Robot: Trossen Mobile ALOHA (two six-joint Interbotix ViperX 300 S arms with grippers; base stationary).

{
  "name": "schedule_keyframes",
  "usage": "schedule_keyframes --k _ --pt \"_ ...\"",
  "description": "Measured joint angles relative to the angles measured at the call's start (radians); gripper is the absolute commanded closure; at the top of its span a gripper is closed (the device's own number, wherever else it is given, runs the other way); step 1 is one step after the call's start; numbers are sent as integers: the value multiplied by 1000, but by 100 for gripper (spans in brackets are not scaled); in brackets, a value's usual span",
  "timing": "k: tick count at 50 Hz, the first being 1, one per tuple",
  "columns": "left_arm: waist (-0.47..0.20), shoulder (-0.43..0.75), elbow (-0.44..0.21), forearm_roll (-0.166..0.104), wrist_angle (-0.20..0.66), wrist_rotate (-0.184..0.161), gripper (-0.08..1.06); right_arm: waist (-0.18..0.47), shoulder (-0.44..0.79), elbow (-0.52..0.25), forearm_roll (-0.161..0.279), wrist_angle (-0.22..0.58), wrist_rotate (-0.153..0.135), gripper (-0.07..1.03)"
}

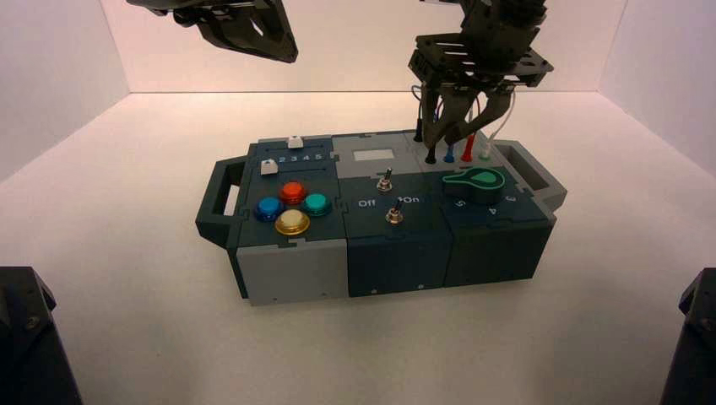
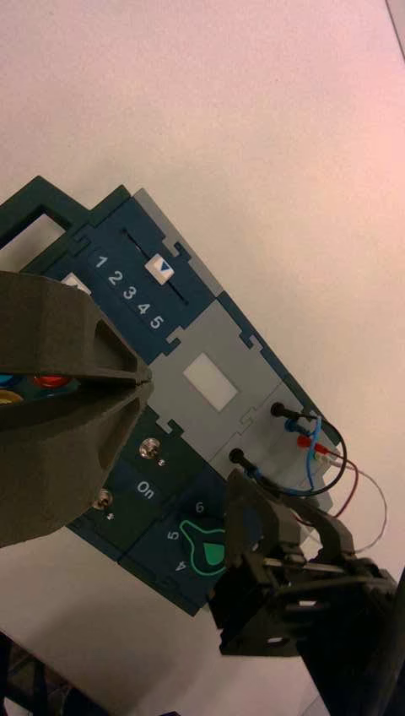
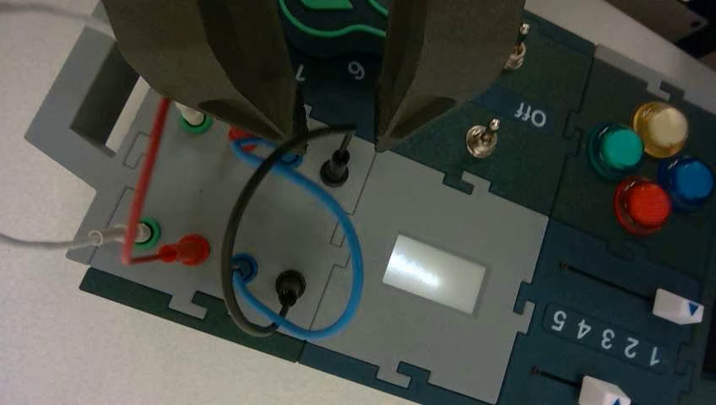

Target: Pull the black wire.

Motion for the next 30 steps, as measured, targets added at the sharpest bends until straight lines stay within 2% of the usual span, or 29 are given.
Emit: schedule_keyframes --k 30 --pt "-52 20 0 -5 5 -5 101 2 72 -31 2 -2 0 53"
